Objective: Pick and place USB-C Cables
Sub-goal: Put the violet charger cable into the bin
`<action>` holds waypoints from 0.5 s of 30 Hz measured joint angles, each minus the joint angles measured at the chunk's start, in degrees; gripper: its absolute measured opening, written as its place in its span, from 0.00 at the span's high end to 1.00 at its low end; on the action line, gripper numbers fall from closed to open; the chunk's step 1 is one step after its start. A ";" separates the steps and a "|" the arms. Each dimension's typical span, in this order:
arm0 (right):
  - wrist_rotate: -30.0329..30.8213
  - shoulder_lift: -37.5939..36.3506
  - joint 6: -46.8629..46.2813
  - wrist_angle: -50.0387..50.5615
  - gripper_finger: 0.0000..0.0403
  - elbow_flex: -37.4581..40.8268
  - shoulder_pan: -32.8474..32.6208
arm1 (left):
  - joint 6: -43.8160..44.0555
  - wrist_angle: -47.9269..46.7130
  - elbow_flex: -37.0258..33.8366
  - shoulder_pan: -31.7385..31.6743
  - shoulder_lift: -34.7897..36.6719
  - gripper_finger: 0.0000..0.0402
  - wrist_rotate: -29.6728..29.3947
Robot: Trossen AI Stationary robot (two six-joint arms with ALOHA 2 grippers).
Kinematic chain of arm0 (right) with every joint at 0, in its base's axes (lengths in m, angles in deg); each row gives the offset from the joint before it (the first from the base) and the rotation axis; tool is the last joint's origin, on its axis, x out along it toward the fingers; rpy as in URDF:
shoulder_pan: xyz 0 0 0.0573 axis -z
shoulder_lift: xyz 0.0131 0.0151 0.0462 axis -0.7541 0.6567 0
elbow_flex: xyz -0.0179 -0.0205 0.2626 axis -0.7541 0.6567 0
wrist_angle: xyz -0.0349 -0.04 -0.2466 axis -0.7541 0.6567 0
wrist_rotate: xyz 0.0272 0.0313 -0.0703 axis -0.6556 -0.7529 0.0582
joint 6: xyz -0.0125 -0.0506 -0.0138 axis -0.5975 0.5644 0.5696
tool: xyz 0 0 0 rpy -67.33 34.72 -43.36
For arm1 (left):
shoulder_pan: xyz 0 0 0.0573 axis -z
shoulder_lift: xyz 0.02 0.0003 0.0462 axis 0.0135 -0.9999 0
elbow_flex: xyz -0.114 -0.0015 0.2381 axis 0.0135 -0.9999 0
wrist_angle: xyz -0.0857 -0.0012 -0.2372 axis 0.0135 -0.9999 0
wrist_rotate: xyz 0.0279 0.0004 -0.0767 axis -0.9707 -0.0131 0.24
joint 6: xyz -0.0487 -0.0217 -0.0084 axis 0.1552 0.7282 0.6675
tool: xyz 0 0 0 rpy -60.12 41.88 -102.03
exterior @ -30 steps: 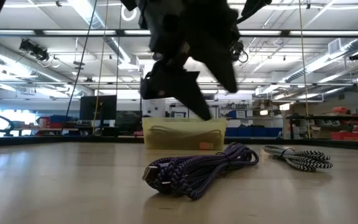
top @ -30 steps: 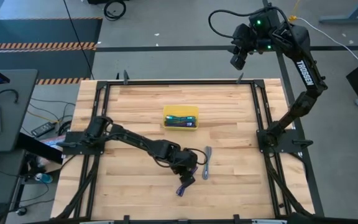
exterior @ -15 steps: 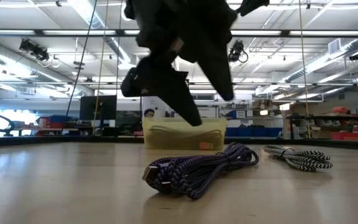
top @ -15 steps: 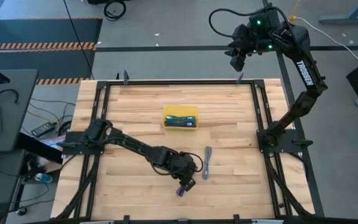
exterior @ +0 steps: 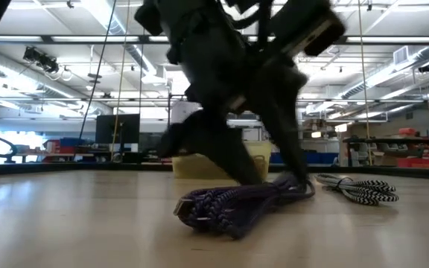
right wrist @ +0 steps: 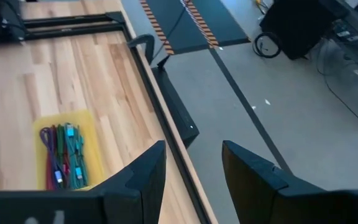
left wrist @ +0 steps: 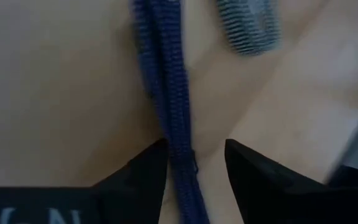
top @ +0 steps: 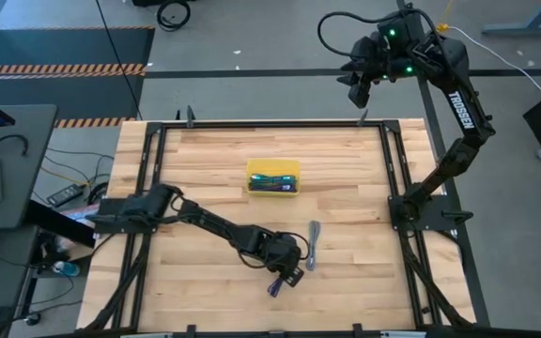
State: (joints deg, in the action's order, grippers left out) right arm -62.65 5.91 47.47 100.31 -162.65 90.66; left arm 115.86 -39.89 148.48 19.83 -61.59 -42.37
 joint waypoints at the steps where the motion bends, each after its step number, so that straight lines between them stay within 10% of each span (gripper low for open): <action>1: -0.50 0.00 0.01 -0.09 0.60 0.00 -0.02 | 0.12 1.73 0.13 0.01 -0.59 0.59 0.33; 8: -1.66 0.00 0.01 -1.07 0.60 0.00 -0.02 | 3.42 -0.18 0.29 0.16 -0.97 0.64 -0.82; 15: -1.66 0.00 -0.19 -1.01 0.60 0.00 0.00 | 1.11 -1.38 0.20 0.01 -1.02 0.95 -1.84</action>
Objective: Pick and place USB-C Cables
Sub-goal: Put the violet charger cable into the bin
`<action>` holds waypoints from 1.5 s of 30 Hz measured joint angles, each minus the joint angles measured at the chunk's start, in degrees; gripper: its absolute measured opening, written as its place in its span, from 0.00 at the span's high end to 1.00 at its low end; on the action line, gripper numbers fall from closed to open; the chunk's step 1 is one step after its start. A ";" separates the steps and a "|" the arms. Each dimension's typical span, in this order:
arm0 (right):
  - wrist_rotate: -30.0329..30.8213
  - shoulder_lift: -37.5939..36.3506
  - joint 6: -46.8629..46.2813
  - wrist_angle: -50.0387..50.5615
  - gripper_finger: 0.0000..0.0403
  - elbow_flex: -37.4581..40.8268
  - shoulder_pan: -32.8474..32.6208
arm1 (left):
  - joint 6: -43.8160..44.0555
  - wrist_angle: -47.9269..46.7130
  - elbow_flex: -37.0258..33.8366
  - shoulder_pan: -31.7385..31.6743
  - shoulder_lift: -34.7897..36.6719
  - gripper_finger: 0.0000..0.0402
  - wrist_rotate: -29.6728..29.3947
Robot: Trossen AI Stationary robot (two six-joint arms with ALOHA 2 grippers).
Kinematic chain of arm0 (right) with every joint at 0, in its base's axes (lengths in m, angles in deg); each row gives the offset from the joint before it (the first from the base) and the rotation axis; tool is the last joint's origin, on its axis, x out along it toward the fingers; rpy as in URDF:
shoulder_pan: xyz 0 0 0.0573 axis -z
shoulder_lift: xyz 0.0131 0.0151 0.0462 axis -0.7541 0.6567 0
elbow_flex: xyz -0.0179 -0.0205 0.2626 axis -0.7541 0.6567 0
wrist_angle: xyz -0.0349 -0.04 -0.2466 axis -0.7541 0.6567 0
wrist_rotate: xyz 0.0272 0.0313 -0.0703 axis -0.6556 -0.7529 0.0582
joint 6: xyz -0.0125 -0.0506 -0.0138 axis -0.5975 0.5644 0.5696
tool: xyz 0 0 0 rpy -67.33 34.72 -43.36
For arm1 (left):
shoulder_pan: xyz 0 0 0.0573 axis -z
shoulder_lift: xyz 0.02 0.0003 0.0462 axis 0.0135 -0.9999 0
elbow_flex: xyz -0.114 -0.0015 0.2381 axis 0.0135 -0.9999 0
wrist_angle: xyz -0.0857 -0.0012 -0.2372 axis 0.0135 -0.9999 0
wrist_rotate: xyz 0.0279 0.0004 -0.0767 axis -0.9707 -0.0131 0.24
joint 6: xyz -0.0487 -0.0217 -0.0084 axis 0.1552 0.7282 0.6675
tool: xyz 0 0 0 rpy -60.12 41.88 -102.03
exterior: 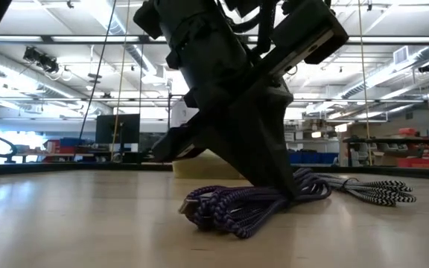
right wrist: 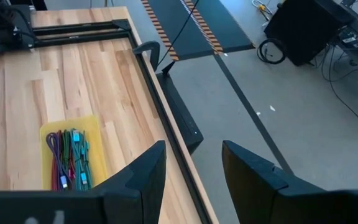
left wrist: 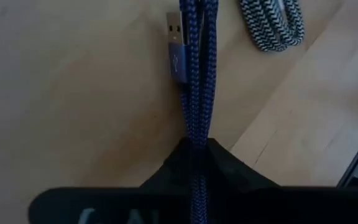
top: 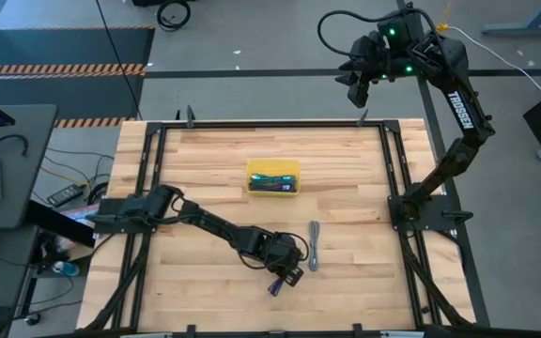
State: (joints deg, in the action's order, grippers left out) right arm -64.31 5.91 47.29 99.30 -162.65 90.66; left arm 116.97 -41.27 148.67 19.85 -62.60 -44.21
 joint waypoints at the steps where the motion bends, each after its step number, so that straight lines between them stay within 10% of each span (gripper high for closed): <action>1: 0.00 0.00 0.00 0.00 0.60 0.00 -0.02 | -0.76 -0.05 0.00 0.11 0.00 0.95 -0.63; 13: -0.02 0.00 -2.49 0.07 0.60 0.00 -0.01 | -7.04 -7.20 2.82 0.08 6.05 0.95 -8.81; 27: -0.01 0.00 -9.57 0.52 0.60 0.00 0.00 | -34.73 -63.68 43.32 -3.13 9.31 0.95 -26.08; 37: 0.00 0.00 -15.04 0.50 0.60 0.00 0.01 | -62.69 -66.78 43.22 -11.78 12.24 0.95 -27.78; 45: 1.05 0.00 -12.69 0.48 0.60 0.00 0.00 | -79.50 -57.44 43.22 -23.84 12.26 0.95 -14.61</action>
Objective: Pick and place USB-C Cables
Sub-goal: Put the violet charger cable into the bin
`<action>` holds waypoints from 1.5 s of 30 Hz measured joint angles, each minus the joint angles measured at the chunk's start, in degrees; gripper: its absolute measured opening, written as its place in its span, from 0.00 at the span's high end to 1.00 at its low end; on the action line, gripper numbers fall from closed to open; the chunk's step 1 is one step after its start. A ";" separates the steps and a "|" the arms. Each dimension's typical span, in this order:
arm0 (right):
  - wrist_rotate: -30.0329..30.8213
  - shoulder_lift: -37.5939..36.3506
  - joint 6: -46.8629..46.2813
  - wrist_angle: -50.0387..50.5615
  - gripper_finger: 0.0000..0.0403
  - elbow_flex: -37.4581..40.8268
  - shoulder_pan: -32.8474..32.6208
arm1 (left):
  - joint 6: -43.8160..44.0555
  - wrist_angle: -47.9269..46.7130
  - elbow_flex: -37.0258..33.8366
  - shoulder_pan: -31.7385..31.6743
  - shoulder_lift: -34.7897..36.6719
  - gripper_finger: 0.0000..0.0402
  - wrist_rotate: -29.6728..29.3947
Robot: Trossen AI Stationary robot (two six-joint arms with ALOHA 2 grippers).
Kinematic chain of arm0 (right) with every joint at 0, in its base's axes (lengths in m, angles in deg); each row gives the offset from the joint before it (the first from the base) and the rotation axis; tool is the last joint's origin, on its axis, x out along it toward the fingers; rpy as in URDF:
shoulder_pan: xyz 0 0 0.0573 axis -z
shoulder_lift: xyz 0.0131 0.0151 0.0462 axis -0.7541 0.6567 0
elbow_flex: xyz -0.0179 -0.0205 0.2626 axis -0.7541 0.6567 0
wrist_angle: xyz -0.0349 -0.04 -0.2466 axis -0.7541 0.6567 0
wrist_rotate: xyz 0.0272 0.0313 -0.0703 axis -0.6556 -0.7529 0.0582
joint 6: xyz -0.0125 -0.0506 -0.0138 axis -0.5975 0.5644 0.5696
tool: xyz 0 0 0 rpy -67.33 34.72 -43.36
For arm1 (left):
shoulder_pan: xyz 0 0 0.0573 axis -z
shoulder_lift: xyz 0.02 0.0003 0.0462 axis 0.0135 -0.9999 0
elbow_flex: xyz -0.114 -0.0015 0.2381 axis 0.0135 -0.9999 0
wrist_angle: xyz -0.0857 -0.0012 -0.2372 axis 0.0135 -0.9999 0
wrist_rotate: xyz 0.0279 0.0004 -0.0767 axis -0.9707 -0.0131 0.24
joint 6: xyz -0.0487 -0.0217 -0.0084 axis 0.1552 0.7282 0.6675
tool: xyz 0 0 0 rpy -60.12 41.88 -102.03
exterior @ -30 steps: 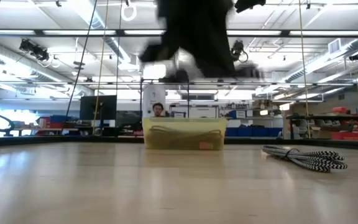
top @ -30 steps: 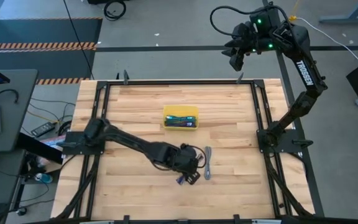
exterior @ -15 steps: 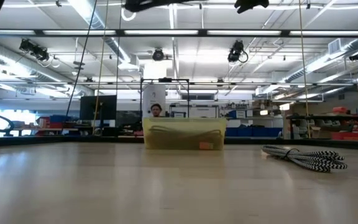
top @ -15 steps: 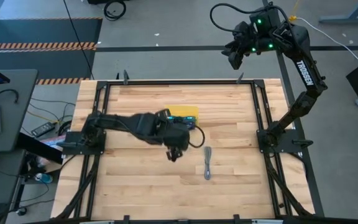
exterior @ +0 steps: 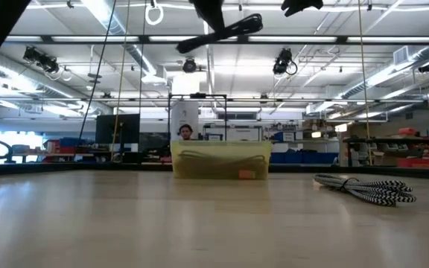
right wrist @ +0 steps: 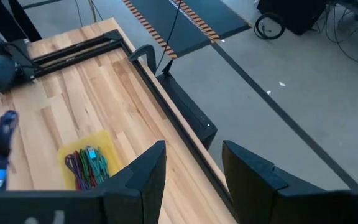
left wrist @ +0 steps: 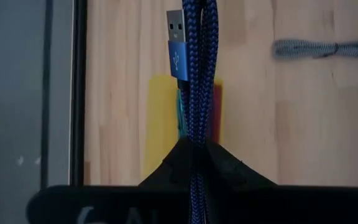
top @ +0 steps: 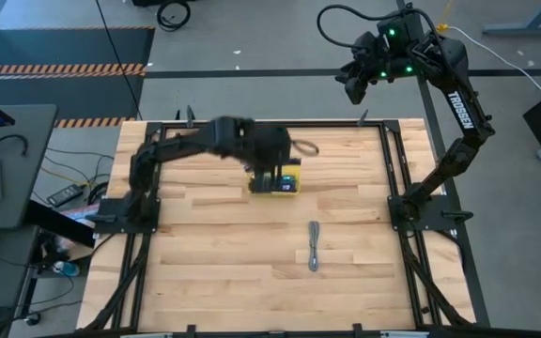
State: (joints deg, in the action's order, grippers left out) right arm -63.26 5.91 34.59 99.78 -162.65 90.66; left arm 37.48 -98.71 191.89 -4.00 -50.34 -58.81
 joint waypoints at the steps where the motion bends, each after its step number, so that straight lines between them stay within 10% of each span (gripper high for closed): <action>1: 0.00 0.00 0.15 0.00 0.60 0.00 -0.01 | -1.63 0.86 0.00 -1.59 0.00 0.95 1.81; 17: 0.02 0.00 2.61 0.28 0.60 0.00 0.01 | -10.38 4.45 0.07 -19.50 -4.20 0.95 19.38; 45: 0.51 0.00 0.67 0.43 0.60 0.00 0.05 | -28.26 0.03 0.00 -18.22 -20.37 0.95 29.49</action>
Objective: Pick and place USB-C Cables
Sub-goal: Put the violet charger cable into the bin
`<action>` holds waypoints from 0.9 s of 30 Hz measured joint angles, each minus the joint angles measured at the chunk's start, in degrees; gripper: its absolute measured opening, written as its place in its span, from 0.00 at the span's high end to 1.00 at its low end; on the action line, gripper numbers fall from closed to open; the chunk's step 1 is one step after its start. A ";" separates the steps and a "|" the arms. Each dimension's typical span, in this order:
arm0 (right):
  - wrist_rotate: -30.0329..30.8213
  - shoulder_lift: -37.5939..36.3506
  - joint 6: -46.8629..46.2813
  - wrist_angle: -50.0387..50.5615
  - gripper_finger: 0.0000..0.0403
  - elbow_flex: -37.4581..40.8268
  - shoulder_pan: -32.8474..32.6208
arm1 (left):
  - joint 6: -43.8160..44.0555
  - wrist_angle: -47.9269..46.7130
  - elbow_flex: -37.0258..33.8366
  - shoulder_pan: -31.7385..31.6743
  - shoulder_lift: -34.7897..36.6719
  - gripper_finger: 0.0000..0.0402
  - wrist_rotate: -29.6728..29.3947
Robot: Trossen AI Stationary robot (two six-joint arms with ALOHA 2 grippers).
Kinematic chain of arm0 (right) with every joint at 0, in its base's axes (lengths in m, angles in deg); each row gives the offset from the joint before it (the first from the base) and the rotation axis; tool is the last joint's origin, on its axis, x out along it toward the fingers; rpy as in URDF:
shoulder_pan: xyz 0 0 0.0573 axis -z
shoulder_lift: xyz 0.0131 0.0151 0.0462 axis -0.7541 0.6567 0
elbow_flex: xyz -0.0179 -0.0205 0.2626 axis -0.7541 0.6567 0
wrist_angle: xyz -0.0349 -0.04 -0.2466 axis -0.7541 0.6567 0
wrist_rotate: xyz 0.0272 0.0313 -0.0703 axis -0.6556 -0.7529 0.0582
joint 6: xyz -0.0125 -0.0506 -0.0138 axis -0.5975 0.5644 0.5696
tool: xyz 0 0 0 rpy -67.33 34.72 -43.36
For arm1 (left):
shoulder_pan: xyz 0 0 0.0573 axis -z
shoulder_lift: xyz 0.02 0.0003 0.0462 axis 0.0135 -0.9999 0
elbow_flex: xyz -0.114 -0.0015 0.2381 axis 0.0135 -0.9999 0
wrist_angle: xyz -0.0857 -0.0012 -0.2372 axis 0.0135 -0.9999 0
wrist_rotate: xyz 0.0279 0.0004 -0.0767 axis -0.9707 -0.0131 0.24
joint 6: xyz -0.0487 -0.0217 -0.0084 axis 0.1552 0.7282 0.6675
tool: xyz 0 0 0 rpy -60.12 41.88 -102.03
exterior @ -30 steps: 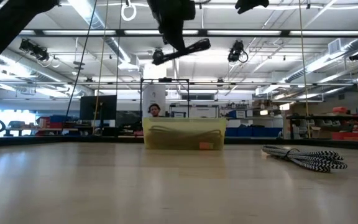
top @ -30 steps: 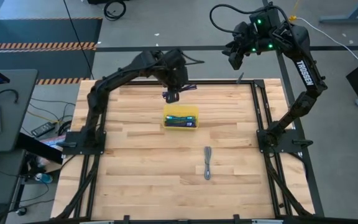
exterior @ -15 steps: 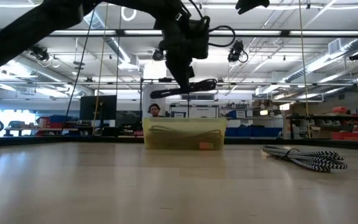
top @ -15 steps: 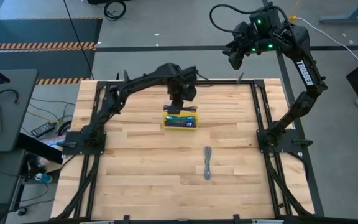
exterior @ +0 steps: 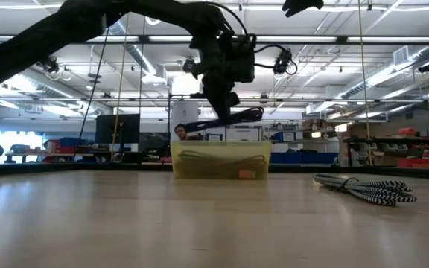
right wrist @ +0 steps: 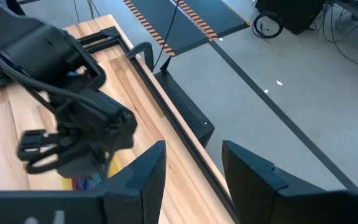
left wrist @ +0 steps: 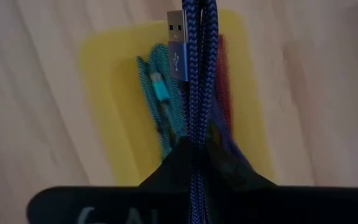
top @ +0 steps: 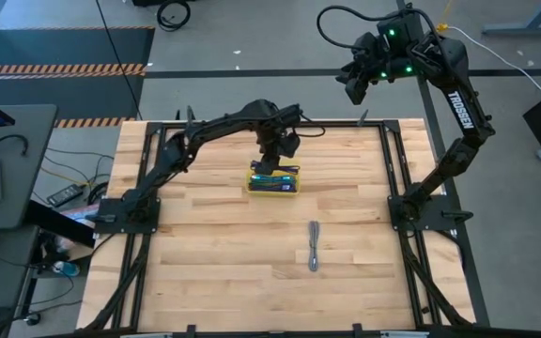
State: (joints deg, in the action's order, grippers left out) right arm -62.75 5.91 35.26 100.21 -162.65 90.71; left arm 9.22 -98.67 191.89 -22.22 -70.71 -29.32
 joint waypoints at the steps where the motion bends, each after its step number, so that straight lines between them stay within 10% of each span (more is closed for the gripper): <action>1: 0.00 0.00 -0.02 0.00 0.60 0.00 0.00 | -0.26 0.50 0.00 0.03 -0.34 0.95 0.25; 27: 0.38 0.00 -1.31 0.01 0.60 0.00 0.00 | 1.31 3.21 0.00 -1.54 -7.59 0.95 3.75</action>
State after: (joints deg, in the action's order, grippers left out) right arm -62.37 5.91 33.95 100.22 -162.65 90.71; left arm 10.53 -95.47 191.89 -23.76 -78.30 -25.57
